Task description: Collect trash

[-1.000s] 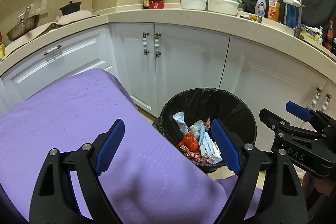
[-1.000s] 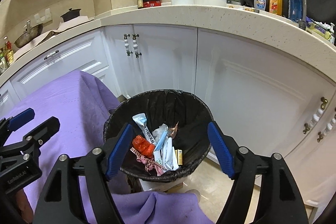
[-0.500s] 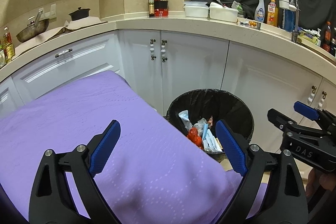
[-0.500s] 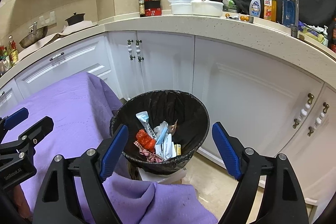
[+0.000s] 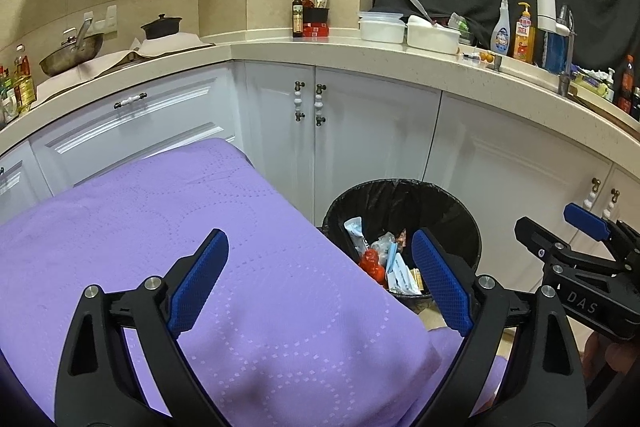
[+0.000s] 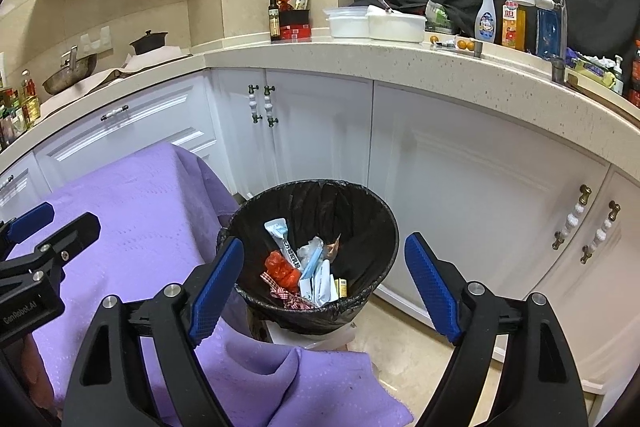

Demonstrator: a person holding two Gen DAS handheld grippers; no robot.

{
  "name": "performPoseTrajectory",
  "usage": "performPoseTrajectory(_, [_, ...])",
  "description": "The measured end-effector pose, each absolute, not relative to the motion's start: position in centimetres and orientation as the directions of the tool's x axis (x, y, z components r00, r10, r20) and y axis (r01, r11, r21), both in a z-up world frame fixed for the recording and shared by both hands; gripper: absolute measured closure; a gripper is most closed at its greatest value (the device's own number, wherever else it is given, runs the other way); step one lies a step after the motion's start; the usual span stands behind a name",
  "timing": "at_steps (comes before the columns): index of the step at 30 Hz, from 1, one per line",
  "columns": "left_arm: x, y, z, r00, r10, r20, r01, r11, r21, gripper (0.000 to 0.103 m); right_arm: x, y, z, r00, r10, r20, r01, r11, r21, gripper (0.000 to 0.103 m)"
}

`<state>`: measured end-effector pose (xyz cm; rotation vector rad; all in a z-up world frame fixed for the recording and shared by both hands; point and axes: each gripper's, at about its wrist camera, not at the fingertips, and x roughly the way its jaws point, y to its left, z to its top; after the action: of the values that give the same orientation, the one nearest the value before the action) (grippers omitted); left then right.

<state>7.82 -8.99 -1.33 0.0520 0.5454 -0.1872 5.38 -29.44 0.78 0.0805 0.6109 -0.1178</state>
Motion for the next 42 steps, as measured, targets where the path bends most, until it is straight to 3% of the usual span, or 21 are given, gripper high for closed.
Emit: performPoseTrajectory(42, [8.29,-8.98,-1.16,0.836,-0.163,-0.523,0.191,0.982,-0.001,0.012,5.53,-29.84,0.86,0.813,-0.089,-0.575,0.138,0.989,0.042,0.022])
